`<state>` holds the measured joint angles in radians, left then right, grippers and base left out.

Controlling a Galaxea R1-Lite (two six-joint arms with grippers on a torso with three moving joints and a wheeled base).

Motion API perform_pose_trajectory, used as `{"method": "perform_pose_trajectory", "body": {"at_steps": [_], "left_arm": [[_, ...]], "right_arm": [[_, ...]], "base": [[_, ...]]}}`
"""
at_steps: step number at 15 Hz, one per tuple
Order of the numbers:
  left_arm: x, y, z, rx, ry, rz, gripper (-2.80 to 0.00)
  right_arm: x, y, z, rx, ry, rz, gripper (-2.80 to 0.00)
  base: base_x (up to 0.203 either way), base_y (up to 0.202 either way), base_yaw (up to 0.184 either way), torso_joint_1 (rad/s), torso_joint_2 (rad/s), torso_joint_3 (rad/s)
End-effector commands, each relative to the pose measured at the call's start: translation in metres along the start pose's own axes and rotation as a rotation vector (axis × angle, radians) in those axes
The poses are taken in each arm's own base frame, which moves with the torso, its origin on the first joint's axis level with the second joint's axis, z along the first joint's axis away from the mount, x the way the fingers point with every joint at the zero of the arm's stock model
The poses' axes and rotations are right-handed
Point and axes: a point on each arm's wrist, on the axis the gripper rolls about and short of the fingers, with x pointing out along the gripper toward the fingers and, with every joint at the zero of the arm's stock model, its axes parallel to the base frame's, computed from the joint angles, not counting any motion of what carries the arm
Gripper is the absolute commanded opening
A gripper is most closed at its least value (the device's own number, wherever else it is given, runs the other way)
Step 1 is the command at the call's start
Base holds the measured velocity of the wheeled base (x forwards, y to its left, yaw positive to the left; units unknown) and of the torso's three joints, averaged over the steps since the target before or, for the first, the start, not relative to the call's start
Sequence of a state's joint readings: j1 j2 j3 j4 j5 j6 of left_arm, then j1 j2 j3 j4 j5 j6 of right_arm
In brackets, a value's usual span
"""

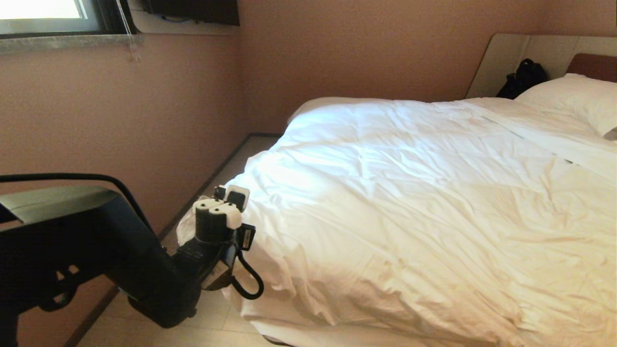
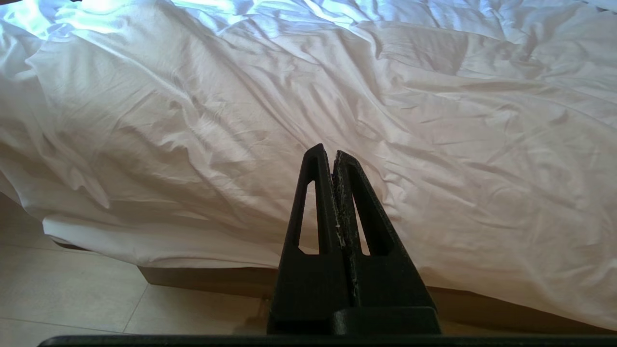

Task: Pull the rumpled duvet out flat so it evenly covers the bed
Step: Flatten the corners of the folded blanket

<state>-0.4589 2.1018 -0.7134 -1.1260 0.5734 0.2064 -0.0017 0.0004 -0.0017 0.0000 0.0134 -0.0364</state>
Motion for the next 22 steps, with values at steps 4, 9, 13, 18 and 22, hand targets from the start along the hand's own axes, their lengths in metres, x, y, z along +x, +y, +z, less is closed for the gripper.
{"method": "perform_pose_trajectory", "body": {"at_steps": [4, 9, 13, 18, 22], "left_arm": [[0.006, -0.005, -0.006, 0.006, 0.007, 0.002, -2.80], [-0.020, 0.026, 0.049, -0.095, -0.151, 0.042, -2.80], [-0.007, 0.039, 0.062, -0.227, -0.108, 0.176, -2.80], [-0.007, 0.039, 0.041, -0.321, 0.067, 0.201, -2.80], [-0.023, 0.042, 0.027, -0.388, 0.222, 0.116, -2.80]], "right_arm": [[0.000, 0.000, 0.000, 0.000, 0.000, 0.001, -2.80], [0.000, 0.000, 0.000, 0.000, 0.000, 0.001, -2.80], [0.000, 0.000, 0.000, 0.000, 0.000, 0.001, -2.80], [0.000, 0.000, 0.000, 0.000, 0.000, 0.001, -2.80], [0.000, 0.000, 0.000, 0.000, 0.000, 0.001, -2.80]], "base": [[0.000, 0.000, 0.000, 0.000, 0.00, 0.000], [0.000, 0.000, 0.000, 0.000, 0.00, 0.000], [0.000, 0.000, 0.000, 0.000, 0.00, 0.000], [0.000, 0.000, 0.000, 0.000, 0.00, 0.000], [0.000, 0.000, 0.000, 0.000, 0.00, 0.000]]}}
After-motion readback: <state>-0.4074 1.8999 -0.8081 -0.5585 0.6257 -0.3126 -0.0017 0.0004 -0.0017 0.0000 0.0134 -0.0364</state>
